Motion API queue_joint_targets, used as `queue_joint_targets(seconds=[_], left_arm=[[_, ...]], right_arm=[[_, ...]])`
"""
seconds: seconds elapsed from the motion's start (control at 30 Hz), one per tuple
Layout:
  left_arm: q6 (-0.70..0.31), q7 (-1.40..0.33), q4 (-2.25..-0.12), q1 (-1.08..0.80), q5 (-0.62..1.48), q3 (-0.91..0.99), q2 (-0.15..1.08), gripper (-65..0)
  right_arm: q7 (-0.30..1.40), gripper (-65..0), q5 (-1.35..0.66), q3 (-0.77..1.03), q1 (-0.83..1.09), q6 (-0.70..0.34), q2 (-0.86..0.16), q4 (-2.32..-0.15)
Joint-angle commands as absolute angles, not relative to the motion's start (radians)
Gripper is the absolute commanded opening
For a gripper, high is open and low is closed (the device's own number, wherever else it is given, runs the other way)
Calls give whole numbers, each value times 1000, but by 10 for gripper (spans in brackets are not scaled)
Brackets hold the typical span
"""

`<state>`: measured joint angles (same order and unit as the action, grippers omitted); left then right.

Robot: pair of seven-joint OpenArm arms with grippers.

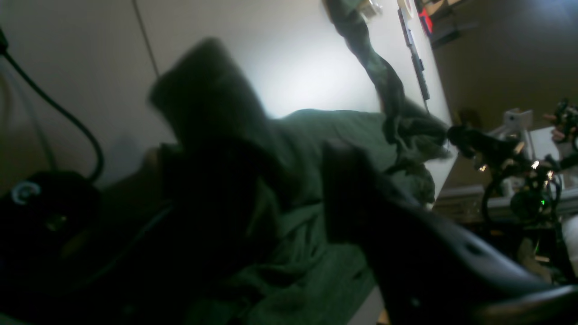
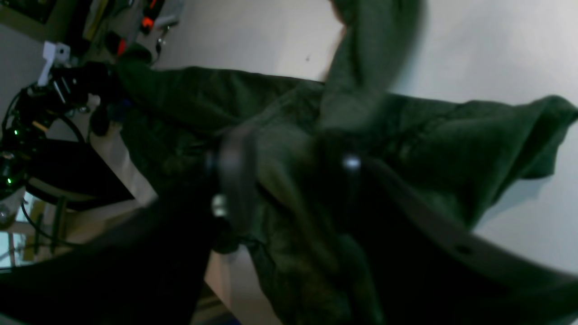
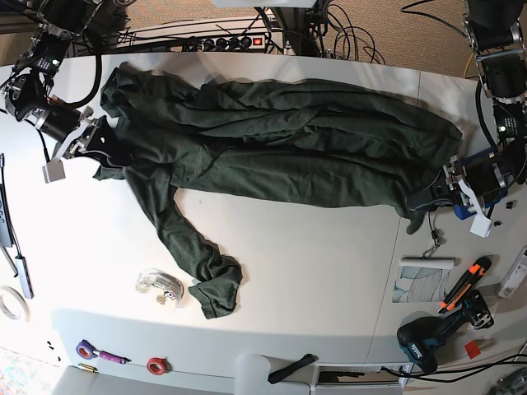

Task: Layout the t-shirt on the table in an organized manner, then fold the t-shirt properly
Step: 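Grasp the hem corners with both grippers and pull them apart, then release the hem and grasp the shirt's side edge with the right gripper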

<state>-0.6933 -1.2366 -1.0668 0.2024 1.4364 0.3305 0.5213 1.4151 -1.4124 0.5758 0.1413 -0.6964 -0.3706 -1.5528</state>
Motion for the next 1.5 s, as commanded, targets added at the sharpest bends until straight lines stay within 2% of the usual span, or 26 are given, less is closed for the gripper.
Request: queue_joint_targets(seconds=[0.0, 0.33, 0.73, 0.8, 0.87, 1.0, 1.03, 1.13, 1.33, 1.47], left_arm=[[-698, -1218, -1082, 224, 1457, 336, 543, -361], [-698, -1190, -1082, 247, 1484, 345, 566, -362], [-698, -1231, -1082, 294, 1484, 438, 746, -362], [-698, -1231, -1082, 294, 1484, 438, 752, -362], [-698, -1231, -1082, 294, 1484, 437, 751, -362], [-698, -1226, -1082, 294, 1484, 437, 751, -362], [-698, -1221, -1082, 294, 1484, 437, 751, -362], [-698, -1211, -1082, 294, 1484, 437, 751, -362], [-698, -1211, -1082, 294, 1484, 437, 751, -362], [-698, -1211, -1082, 294, 1484, 437, 751, -362]], right_arm=[[1396, -388, -1439, 583, 133, -698, -391, -1570], [1396, -388, -1443, 583, 80, -698, -394, -1570], [1396, -388, -1438, 583, -75, -698, -393, -1570], [1396, -388, -1382, 583, -117, -698, -390, -1570], [1396, -388, -1240, 582, -167, -698, -379, -1570], [1217, -388, -939, 555, -253, -698, -343, -1538], [1182, -380, -893, 535, -270, -698, -339, -1517], [1104, -295, -834, 439, -320, -698, -338, -1397], [919, -293, -744, 218, -441, -698, -334, -1010], [897, -293, -678, 183, -496, -698, -304, -863]])
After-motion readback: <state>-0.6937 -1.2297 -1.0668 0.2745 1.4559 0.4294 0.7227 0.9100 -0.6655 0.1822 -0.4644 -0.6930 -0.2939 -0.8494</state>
